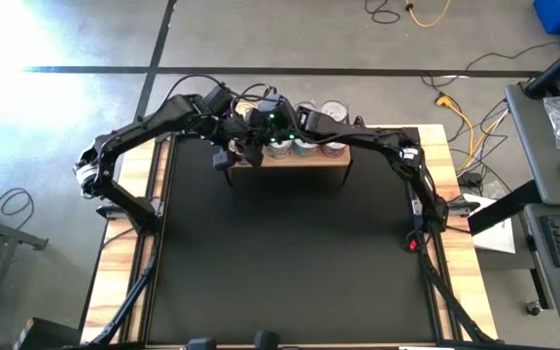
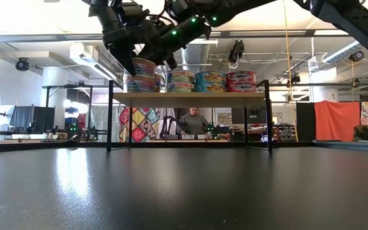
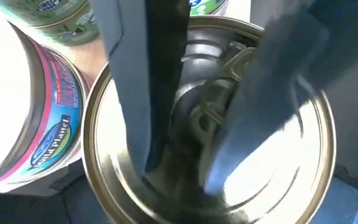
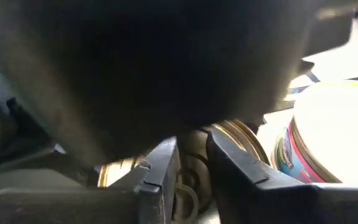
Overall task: Stack canned seafood by type on shelf
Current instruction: Stack the blue pink tuna can on top of the other blue pink tuna can on the shelf
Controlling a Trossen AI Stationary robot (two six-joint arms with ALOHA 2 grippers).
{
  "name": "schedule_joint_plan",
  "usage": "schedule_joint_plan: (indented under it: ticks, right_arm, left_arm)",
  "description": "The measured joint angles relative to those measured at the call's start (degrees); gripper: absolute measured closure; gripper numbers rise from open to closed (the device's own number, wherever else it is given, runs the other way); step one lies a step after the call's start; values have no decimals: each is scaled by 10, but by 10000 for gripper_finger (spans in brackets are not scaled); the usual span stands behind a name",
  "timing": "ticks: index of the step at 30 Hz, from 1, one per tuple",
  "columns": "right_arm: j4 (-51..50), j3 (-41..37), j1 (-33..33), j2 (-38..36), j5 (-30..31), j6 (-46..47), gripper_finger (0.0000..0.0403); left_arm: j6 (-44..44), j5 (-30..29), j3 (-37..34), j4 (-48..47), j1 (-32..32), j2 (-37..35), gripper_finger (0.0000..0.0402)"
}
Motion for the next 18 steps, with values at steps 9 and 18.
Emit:
schedule_joint_plan:
  ticks: [9, 18]
  right_arm:
    - [-90, -2, -12, 6, 4, -9, 352]
    - [-105, -1, -14, 7, 3, -17, 384]
  left_arm:
    - [23, 6, 0, 1, 7, -7, 27]
    - [17, 17, 0, 0, 24, -17, 27]
